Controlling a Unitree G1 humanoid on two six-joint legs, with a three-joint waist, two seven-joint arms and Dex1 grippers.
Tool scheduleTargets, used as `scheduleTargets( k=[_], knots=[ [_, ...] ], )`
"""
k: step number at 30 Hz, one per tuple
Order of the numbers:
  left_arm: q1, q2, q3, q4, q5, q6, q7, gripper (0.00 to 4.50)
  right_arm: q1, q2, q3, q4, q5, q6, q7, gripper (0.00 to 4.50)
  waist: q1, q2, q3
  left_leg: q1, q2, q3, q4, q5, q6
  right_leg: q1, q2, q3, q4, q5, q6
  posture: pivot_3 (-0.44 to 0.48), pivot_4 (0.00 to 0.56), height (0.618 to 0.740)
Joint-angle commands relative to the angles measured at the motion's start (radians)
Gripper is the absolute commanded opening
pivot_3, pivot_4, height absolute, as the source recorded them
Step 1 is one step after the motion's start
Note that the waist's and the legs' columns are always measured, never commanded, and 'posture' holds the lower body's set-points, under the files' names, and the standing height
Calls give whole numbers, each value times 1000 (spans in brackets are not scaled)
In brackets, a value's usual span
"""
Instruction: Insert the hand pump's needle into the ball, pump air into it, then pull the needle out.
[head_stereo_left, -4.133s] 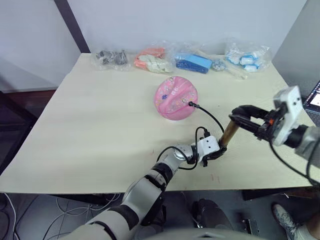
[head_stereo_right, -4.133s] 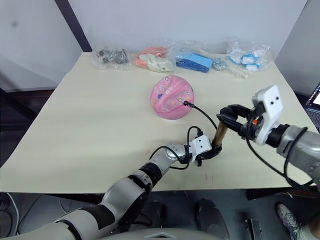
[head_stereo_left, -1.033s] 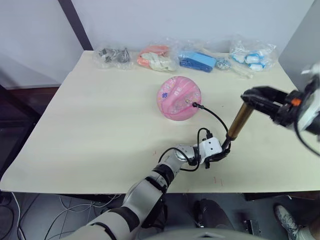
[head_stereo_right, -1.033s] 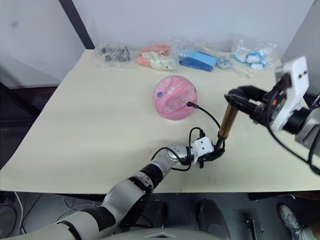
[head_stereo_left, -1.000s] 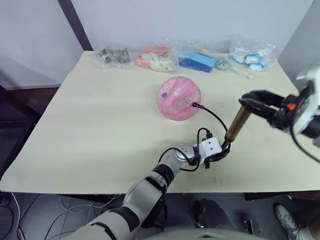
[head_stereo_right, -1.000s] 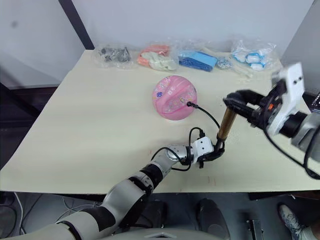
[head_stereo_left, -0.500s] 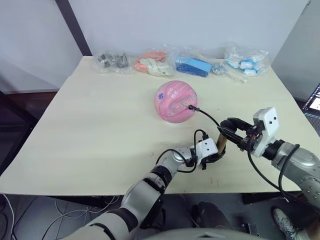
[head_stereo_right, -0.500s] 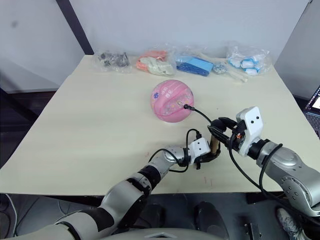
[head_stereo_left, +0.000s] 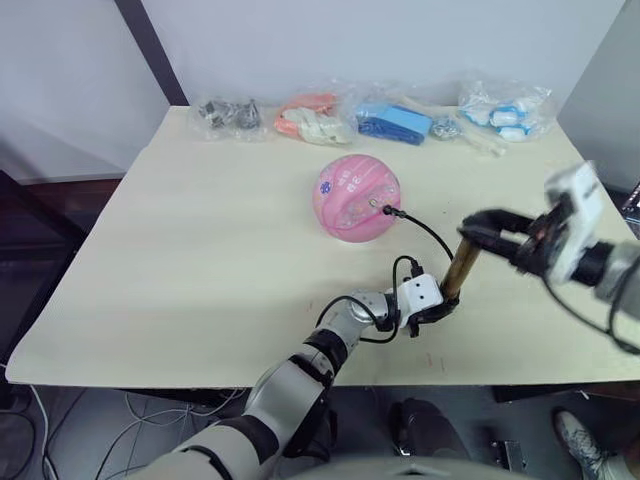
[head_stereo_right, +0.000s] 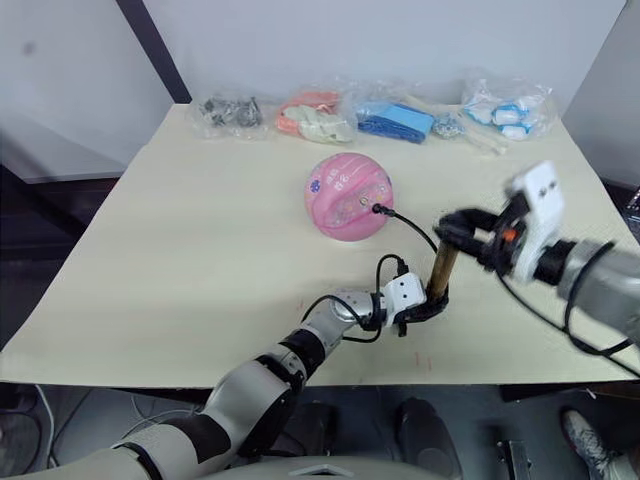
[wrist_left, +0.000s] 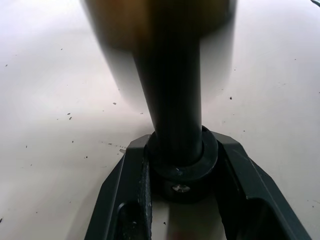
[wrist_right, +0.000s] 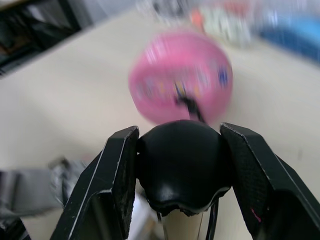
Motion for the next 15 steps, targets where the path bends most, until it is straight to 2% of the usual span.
scheduleTargets(
  k=[1, 8, 13, 15],
  knots=[
    [38, 21, -37, 75, 58, 46, 2, 1142, -108, -79, -105, 25, 133, -6, -52, 2063, 0, 0, 0, -1, -1, 0, 0, 0, 0, -1, -1, 0, 0, 1, -1, 0, 150, 740],
    [39, 23, -38, 74, 60, 48, 3, 1142, -228, -218, -119, 109, 237, 10, -61, 2063, -1, -2, 4, -3, -3, 0, 0, 0, 0, -3, -6, 0, 0, 1, 0, 0, 150, 740],
    [38, 25, -39, 72, 56, 48, 1, 1142, -79, -168, -109, 46, 153, 14, -26, 2063, 1, -5, 1, -13, -4, 0, 2, 0, 0, -11, -6, 1, 0, 3, 1, 0, 150, 740],
    [38, 26, -40, 71, 54, 49, 0, 1142, 45, -106, -82, 21, 64, -18, 10, 2063, 1, -7, 0, -13, -4, 0, 2, 0, 0, -11, -6, 0, 1, 3, 1, 0, 150, 740]
  ],
)
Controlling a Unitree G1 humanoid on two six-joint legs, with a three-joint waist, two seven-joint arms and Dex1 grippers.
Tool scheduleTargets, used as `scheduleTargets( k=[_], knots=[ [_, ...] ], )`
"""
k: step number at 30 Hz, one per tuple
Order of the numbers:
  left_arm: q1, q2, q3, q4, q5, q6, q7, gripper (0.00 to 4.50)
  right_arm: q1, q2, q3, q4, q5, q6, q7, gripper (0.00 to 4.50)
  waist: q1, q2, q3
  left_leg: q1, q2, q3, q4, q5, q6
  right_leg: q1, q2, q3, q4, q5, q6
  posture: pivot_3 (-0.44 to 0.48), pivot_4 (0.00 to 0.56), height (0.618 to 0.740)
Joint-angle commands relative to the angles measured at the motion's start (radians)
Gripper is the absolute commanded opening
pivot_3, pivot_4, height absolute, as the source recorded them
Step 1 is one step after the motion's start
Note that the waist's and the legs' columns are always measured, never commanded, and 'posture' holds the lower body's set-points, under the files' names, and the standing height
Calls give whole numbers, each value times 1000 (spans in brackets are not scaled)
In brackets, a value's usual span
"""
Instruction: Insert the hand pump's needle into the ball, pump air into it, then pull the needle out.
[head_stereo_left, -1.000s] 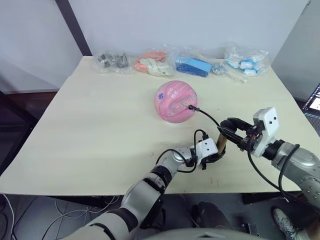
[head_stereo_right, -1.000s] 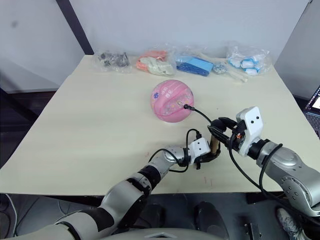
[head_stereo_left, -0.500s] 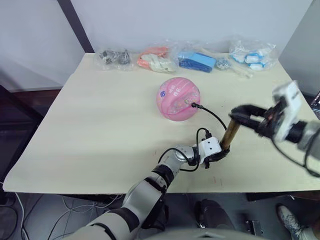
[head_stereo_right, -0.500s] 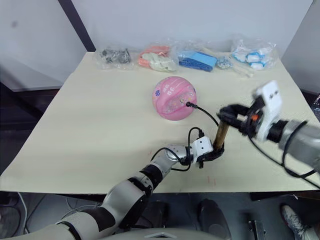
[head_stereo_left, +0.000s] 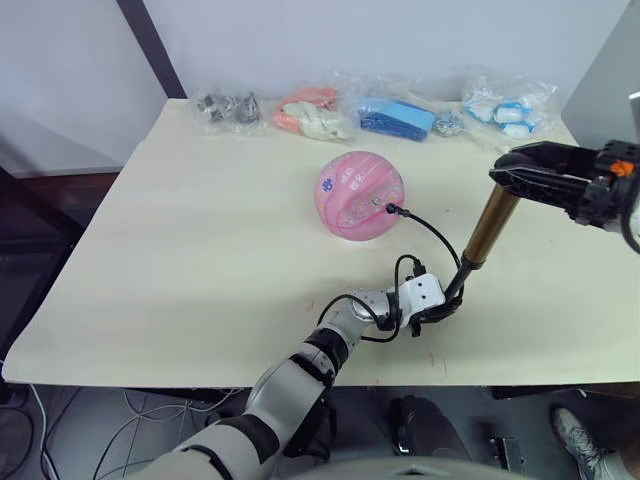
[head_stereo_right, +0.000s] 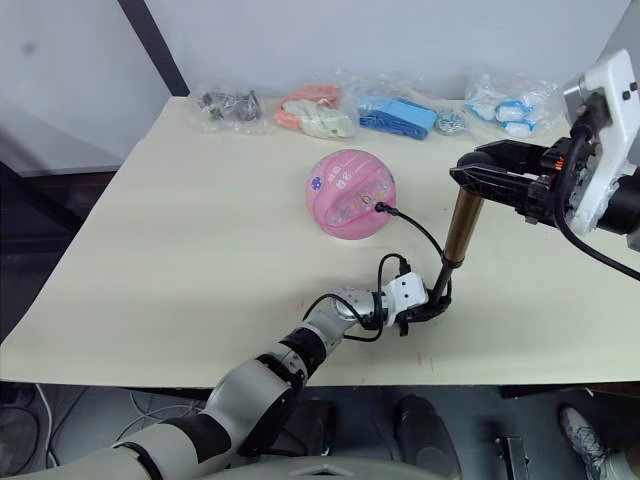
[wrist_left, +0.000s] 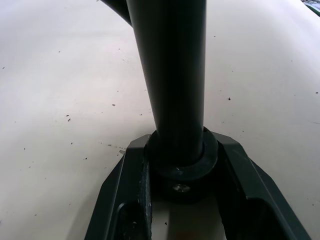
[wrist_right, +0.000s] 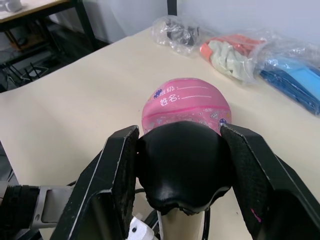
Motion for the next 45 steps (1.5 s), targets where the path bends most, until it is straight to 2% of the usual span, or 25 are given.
scheduleTargets(
  k=[1, 4, 8, 11, 14, 18, 21, 25, 29, 34, 39, 45],
  knots=[
    [42, 27, -27, 79, 52, 52, -1, 1142, 143, 60, 25, -24, -158, -49, 43, 2063, -1, -3, -2, 0, 0, 0, 0, 0, 0, 0, 0, 0, 0, 0, 0, 0, 150, 740],
    [42, 28, -27, 76, 49, 53, -4, 1142, 274, 116, 95, -30, -294, -111, 101, 2063, -2, -5, -5, 1, 0, 0, 0, 0, 0, 1, 0, 0, 1, 0, 0, 0, 150, 740],
    [42, 30, -26, 73, 46, 54, -6, 1142, 365, 196, 193, -19, -425, -183, 142, 2063, -4, -7, -9, 6, 0, 0, 0, 0, 0, 4, 2, 0, 1, -1, 1, 0, 150, 740],
    [46, 33, -27, 69, 47, 55, -8, 1142, 406, 266, 305, 12, -535, -229, 161, 2063, -6, -8, -10, 16, 1, 0, -2, 0, 0, 14, 3, 0, 0, -3, 3, 0, 150, 740],
    [46, 33, -28, 71, 47, 57, -6, 1142, 434, 321, 425, 84, -660, -275, 195, 2063, -7, -11, -13, 18, 2, 0, -3, 0, 0, 15, 4, 0, -1, -4, 4, 0, 150, 740],
    [47, 35, -28, 73, 49, 57, -4, 1142, 457, 379, 497, 138, -767, -321, 232, 2063, -8, -17, -22, 20, 5, -1, -3, 0, 0, 16, 7, -1, -1, -5, 3, 0, 150, 740],
    [47, 38, -27, 76, 48, 56, -3, 1142, 432, 389, 433, 87, -743, -304, 226, 2063, -8, -19, -24, 23, 7, -2, -4, 0, 0, 18, 9, -1, -1, -5, 2, 0, 150, 740],
    [51, 40, -28, 79, 50, 54, 0, 1142, 390, 365, 355, 32, -697, -270, 217, 2063, -7, -15, -23, 24, 8, -2, -5, 0, 0, 18, 10, -1, 0, -6, 1, 0, 150, 740],
    [59, 40, -31, 79, 52, 52, 0, 1142, 264, 291, 191, -49, -535, -169, 180, 2063, -6, -8, -18, 21, 7, -2, -4, 0, 0, 16, 8, 0, 0, -5, 1, 0, 150, 740],
    [64, 40, -31, 76, 53, 52, -2, 1142, 107, 171, 35, -58, -315, -52, 128, 2063, -3, 6, -4, 15, 4, -2, -3, 0, 0, 12, 4, 0, 0, -3, -2, 0, 150, 740],
    [65, 42, -31, 74, 54, 51, -5, 1142, -26, 43, -47, -12, -150, 18, 82, 2063, -3, 2, 0, 13, -1, -1, -4, 0, 0, 11, 0, -2, -1, -3, -1, 0, 150, 740],
    [65, 41, -31, 73, 54, 53, -6, 1142, -156, -52, -59, 71, -34, 38, 25, 2063, -4, 2, 3, 12, -1, -1, -3, 0, 0, 10, -1, 0, -1, -3, -1, 0, 150, 740]
  ],
)
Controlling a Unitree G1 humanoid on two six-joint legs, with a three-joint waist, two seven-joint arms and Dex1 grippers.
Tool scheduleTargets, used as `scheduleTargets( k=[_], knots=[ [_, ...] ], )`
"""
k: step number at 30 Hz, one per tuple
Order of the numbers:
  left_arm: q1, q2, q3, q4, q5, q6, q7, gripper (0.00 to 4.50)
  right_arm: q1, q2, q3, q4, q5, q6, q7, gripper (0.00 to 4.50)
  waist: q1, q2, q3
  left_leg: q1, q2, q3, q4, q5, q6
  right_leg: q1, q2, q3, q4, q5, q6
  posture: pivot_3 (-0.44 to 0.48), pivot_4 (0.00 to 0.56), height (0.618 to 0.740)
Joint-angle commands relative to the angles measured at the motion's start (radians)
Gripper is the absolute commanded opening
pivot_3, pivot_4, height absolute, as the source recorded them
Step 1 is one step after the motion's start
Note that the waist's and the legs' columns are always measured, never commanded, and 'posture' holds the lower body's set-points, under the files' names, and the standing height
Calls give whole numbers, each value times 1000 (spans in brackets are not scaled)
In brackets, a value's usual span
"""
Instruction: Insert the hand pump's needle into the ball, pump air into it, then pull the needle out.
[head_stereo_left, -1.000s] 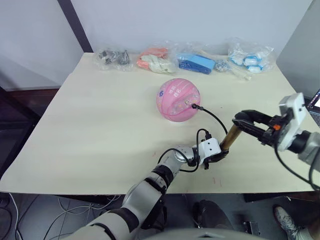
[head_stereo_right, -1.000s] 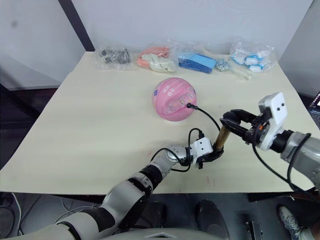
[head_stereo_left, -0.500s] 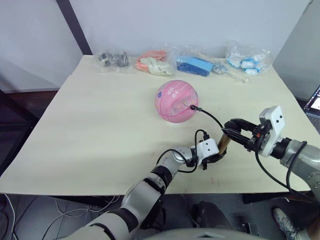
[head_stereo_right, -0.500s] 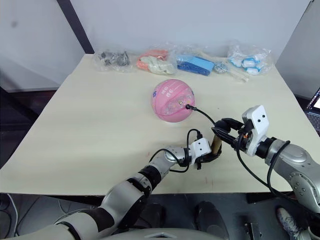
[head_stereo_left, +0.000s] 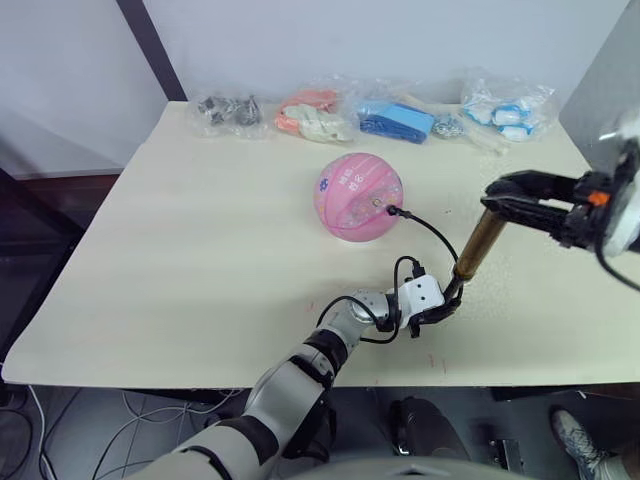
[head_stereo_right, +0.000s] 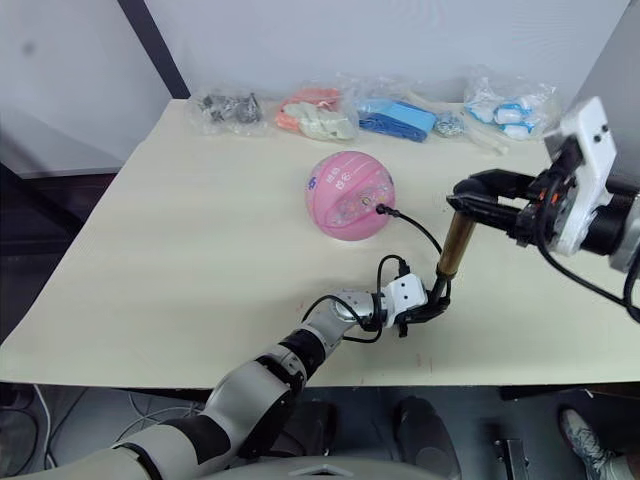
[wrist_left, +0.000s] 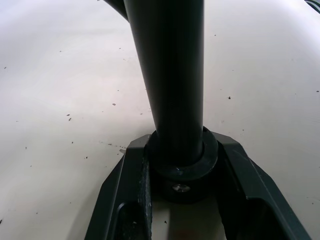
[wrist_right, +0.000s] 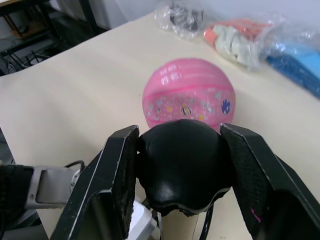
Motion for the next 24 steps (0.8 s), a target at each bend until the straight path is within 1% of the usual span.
scheduleTargets(
  k=[1, 4, 9, 10, 11, 13, 15, 18, 20, 22, 24],
  knots=[
    [48, 37, -32, 79, 55, 51, -7, 1142, -70, -35, -97, 41, 35, -37, -61, 2063, 1, -1, 1, 0, 0, 0, 0, 0, 0, 0, 0, 0, 0, 0, 0, 0, 150, 740],
    [47, 36, -30, 78, 54, 53, -6, 1142, -19, -13, -96, 35, 25, -43, -61, 2063, 1, -2, 1, -3, 0, 0, 0, 0, 0, -2, 0, 0, 0, 0, 0, 0, 150, 740],
    [46, 38, -31, 76, 54, 53, -5, 1142, 197, 101, -33, -46, -98, -86, -30, 2063, 2, -6, -2, -3, 1, 0, 0, 0, 0, -1, 1, -1, 0, 1, 1, 0, 150, 740],
    [46, 41, -31, 74, 53, 54, -6, 1142, 251, 132, 1, -57, -143, -108, -17, 2063, 2, -6, -2, -2, 0, 0, 0, 0, 0, -1, 0, 0, 0, 1, 1, 0, 150, 740],
    [45, 42, -30, 73, 52, 54, -7, 1142, 286, 152, 23, -65, -175, -125, -5, 2063, 1, -6, -2, -2, 0, 0, 0, 0, 0, -1, 1, 0, 0, 1, 1, 0, 150, 740],
    [44, 49, -29, 72, 51, 54, -11, 1142, 351, 196, 106, -61, -277, -172, 19, 2063, -1, -7, -3, 1, 0, 0, 0, 0, 0, 1, 1, 0, 1, 0, 2, 0, 150, 740],
    [44, 53, -29, 71, 51, 54, -12, 1142, 403, 215, 195, -51, -390, -218, 55, 2063, -3, -11, -6, 5, 1, 0, -1, 0, 0, 4, 2, 0, 1, -2, 4, 0, 150, 740],
    [46, 54, -30, 68, 50, 56, -13, 1142, 445, 284, 322, -1, -525, -293, 87, 2063, -5, -14, -10, 6, 4, 0, -1, 0, 0, 5, 5, 0, 1, -2, 5, 0, 150, 740],
    [47, 54, -30, 65, 49, 57, -16, 1142, 460, 333, 397, 48, -599, -330, 104, 2063, -6, -18, -15, 7, 6, 0, -1, 0, 0, 5, 7, 0, 0, -3, 4, 0, 150, 740],
    [47, 54, -29, 62, 49, 57, -18, 1142, 472, 374, 448, 93, -660, -356, 122, 2063, -6, -18, -18, 8, 8, -1, -1, 0, 0, 5, 10, -1, 0, -3, 4, 0, 150, 740],
    [47, 55, -27, 60, 48, 58, -19, 1142, 481, 399, 462, 113, -690, -368, 138, 2063, -7, -20, -22, 9, 9, -1, -2, 0, 0, 6, 12, 0, 0, -2, 2, 0, 150, 740]
  ],
)
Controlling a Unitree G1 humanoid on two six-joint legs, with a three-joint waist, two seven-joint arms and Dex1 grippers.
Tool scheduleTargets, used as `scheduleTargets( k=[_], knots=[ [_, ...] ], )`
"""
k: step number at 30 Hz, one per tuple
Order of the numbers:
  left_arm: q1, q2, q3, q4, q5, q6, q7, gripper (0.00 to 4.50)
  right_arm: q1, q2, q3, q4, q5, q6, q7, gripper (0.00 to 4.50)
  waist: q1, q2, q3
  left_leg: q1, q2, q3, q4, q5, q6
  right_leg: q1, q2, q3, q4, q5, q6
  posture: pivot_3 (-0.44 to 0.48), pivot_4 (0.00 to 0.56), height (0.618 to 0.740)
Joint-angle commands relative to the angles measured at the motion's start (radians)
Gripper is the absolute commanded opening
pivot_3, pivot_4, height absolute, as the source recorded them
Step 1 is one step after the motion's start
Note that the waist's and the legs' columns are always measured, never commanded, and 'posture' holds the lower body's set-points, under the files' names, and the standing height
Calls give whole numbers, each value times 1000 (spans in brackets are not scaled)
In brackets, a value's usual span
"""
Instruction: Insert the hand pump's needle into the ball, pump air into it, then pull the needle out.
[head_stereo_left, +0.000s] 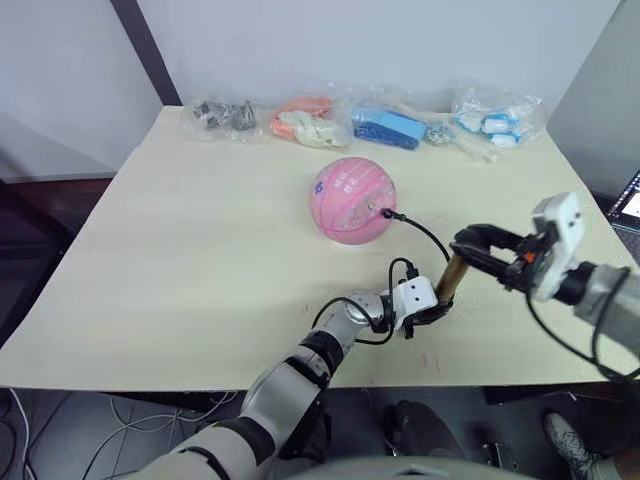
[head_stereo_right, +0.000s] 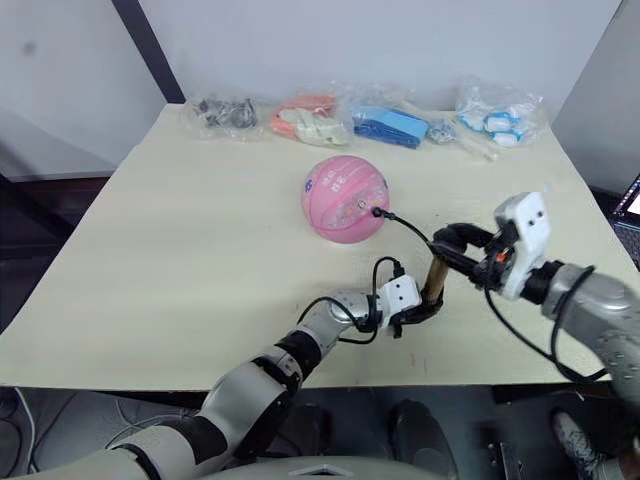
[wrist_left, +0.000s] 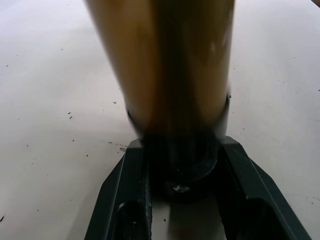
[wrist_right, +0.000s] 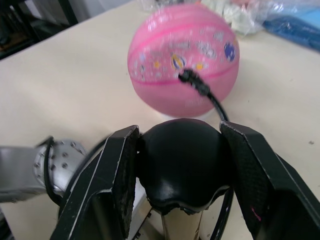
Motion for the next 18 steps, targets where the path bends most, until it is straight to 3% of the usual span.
scheduleTargets(
  k=[1, 5, 10, 15, 18],
  knots=[
    [37, 31, -31, 58, 48, 33, -22, 1142, 75, 9, 114, 110, -87, 69, 11, 2063, 0, -2, -2, 1, 1, 0, -1, 0, 0, 1, 1, 0, 0, 0, -1, 0, 150, 740],
    [38, 35, -29, 60, 49, 34, -20, 1142, 36, -11, 8, 51, -38, 103, 15, 2063, 0, -1, -1, 5, 3, 0, -1, 0, 0, 3, 3, 0, 0, 0, -2, 0, 150, 740],
    [42, 32, -31, 63, 51, 35, -18, 1142, -121, -90, -195, -30, 163, 223, -29, 2063, 3, 9, 6, 1, 3, 0, 0, 0, 0, -1, 3, 1, 0, 1, -3, 0, 150, 740],
    [43, 27, -32, 63, 54, 35, -19, 1142, -286, -196, -318, -28, 347, 336, -80, 2063, 7, 22, 18, -6, -2, 1, 2, 0, 0, -6, -2, 1, 0, 3, -6, 0, 150, 740],
    [40, 24, -31, 65, 53, 37, -18, 1142, -379, -262, -358, 4, 444, 387, -114, 2063, 7, 20, 19, -8, -3, 2, 1, 0, 0, -7, -4, 1, 0, 3, -6, 0, 150, 740]
  ],
)
